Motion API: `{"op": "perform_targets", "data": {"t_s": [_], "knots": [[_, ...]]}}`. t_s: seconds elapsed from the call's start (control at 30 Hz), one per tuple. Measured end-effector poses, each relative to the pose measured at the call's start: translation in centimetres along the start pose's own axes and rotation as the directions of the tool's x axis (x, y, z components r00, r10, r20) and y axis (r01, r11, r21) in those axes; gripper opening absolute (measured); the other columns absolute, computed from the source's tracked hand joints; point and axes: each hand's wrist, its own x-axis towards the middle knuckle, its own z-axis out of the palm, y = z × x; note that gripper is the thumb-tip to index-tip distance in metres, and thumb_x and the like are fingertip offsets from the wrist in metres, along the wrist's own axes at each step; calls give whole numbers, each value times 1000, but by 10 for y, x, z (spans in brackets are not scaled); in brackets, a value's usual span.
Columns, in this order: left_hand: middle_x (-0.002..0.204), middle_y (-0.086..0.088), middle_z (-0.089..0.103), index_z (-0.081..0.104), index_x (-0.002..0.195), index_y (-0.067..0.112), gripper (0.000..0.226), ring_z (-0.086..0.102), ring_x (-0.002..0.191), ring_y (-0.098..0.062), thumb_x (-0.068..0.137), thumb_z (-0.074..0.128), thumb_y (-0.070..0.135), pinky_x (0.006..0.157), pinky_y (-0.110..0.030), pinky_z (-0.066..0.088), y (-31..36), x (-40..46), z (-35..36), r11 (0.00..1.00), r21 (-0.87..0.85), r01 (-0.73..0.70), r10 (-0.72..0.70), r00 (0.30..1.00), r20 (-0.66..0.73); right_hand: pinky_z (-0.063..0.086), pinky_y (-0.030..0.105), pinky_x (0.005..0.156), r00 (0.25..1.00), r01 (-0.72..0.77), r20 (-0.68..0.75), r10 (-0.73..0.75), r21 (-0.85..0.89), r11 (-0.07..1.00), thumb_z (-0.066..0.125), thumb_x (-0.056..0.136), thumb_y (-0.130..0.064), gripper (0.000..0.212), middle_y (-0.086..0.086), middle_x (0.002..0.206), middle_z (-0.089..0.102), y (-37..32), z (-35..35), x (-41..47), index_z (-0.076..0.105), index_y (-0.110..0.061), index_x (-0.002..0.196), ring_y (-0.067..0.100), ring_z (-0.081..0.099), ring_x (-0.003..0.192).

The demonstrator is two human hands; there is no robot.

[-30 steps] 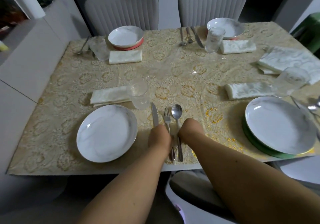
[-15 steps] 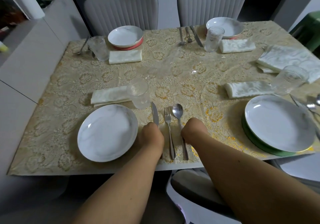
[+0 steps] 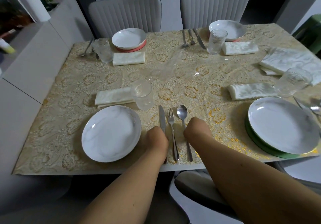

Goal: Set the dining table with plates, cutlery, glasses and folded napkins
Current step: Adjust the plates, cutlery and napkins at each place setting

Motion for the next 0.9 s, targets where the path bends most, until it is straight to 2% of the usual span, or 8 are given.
{"op": "perform_targets", "data": {"t_s": [0.13, 0.3, 0.47, 0.53, 0.6, 0.63, 0.73, 0.9], "knots": [[105, -7, 67, 64, 105, 13, 16, 63, 96, -27, 93, 55, 18, 65, -30, 40, 0, 0, -2, 1000, 13, -3, 4, 1000, -29, 33, 21, 46, 987, 139, 85, -137, -14, 990, 64, 88, -32, 38, 1, 64, 53, -15, 10, 0, 46, -13, 60, 15, 51, 59], [110, -9, 66, 63, 109, 10, 18, 62, 101, -27, 95, 54, 18, 66, -28, 38, 2, -2, -5, 998, 58, -2, 3, 1000, -19, 57, 31, 70, 981, 129, 155, -117, -64, 990, 56, 88, -9, 23, 10, 87, 66, -25, 19, -1, 49, -10, 67, 23, 68, 80], [110, -8, 66, 64, 109, 11, 20, 61, 102, -27, 96, 52, 19, 69, -28, 40, -1, -3, -7, 999, 29, -21, 21, 1000, -5, 56, 28, 71, 975, 135, 189, -118, -78, 988, 57, 90, -14, 20, 10, 90, 70, -23, 19, -1, 57, -8, 70, 23, 69, 82], [108, -8, 67, 65, 107, 12, 21, 62, 100, -28, 95, 51, 21, 73, -30, 44, -8, -3, -12, 998, -16, -55, 54, 998, -18, 50, 26, 67, 984, 145, 117, -138, -62, 987, 56, 91, -23, 14, 8, 86, 68, -26, 12, -4, 62, -10, 86, 25, 67, 86], [106, -9, 66, 64, 104, 11, 22, 62, 99, -30, 96, 49, 23, 72, -31, 43, -19, -4, -24, 996, 1, -87, 87, 992, -87, 47, 27, 69, 987, 159, 26, -160, 21, 987, 56, 91, -28, 40, 8, 85, 64, -35, 5, -10, 54, -7, 125, 27, 65, 88], [105, -10, 66, 63, 103, 10, 23, 62, 98, -30, 96, 48, 26, 71, -31, 42, -26, -4, -32, 995, 8, -97, 97, 986, -136, 48, 29, 72, 986, 168, -6, -168, 43, 985, 54, 92, -29, 45, 11, 92, 65, -43, 1, -13, 50, -2, 128, 29, 64, 91], [103, -10, 63, 62, 102, 9, 29, 59, 96, -28, 97, 45, 31, 71, -31, 42, -56, -4, -61, 995, -24, -101, 90, 955, -283, 46, 27, 76, 971, 240, -5, -240, -13, 971, 50, 95, -41, 47, 11, 101, 67, -71, 2, -18, 59, 0, 115, 26, 64, 96], [118, -16, 56, 61, 114, 8, 29, 51, 113, -32, 93, 54, 27, 91, -37, 41, -119, 7, -99, 989, -140, 35, -99, 869, -484, 52, 34, 87, 959, 272, 80, -272, 19, 962, 49, 93, -46, 45, 12, 101, 69, -103, 26, -27, 63, -4, 103, 29, 65, 99]]}}
